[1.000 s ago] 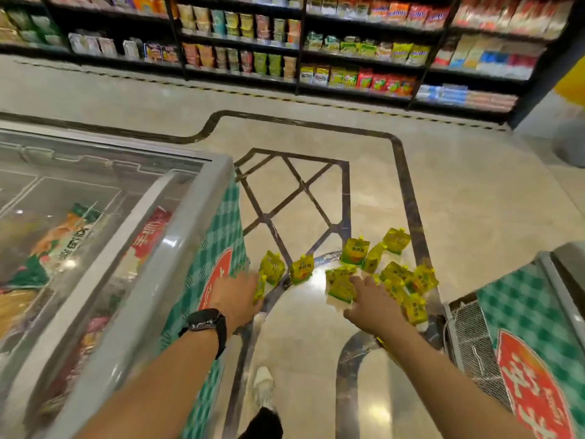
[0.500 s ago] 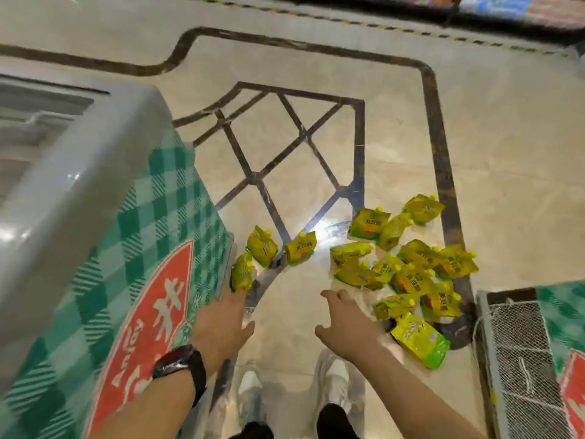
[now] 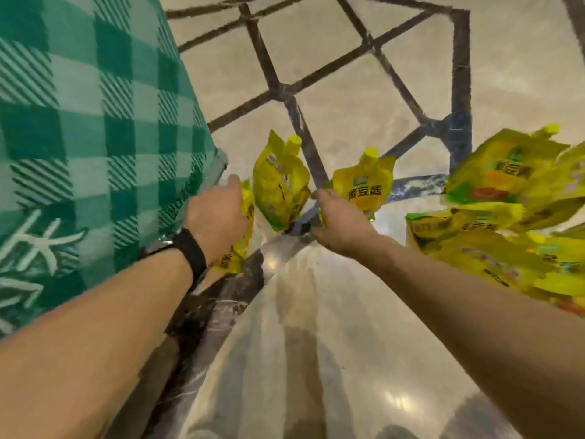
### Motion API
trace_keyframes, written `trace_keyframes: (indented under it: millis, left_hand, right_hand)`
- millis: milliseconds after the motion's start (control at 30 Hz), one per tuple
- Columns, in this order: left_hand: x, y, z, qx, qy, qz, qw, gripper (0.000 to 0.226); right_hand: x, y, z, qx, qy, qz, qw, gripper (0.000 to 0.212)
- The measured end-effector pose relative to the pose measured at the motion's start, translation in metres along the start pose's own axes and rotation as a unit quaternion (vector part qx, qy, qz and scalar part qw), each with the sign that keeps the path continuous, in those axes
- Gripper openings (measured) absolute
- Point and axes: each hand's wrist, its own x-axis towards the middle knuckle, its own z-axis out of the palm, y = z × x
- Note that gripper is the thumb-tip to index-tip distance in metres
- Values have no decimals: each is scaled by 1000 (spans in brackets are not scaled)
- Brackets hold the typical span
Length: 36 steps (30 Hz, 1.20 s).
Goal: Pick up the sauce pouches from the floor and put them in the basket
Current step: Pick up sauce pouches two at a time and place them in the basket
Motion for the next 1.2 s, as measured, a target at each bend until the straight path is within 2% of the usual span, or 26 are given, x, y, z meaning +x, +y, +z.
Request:
trace_keyframes:
  millis: [100,267,367,467,633,767,867,1000,1200]
  left_hand:
    - [22,-12,4,-13,9,41,999,25]
    - [20,-33,-2,-54,-43,20,997,42]
    - [12,-39,-6,-38,-48,29,998,44]
    - [7,-39,-15,10,-33,96,995,37]
    - [7,-39,-37,4,-74,212,975,28]
    - [3,-28,-30,-23,-103,249,963,31]
    - [-1,-14,-10,-18,-103,255,961,23]
    - [5,-12,-9,-2,-39,238,970,14]
    - [18,-33,-1,-37,-61,154,985,20]
  right_hand:
    - [43,-10,4,53,75,-42,995,38]
    - [60,-17,-23,63,135,-24,989,42]
    - [58,-14,-28,51,107,-29,993,50]
    - [54,-12,-24,39,88,-44,994,58]
    - [61,-22,-25,31,100,-42,994,49]
    - [64,-32,-25,45,131,-21,990,46]
    - [66,-31,-25,69,132,4,989,49]
    - [66,-32,-27,89,111,10,990,52]
    - [60,-40,-27,100,118,-57,986,64]
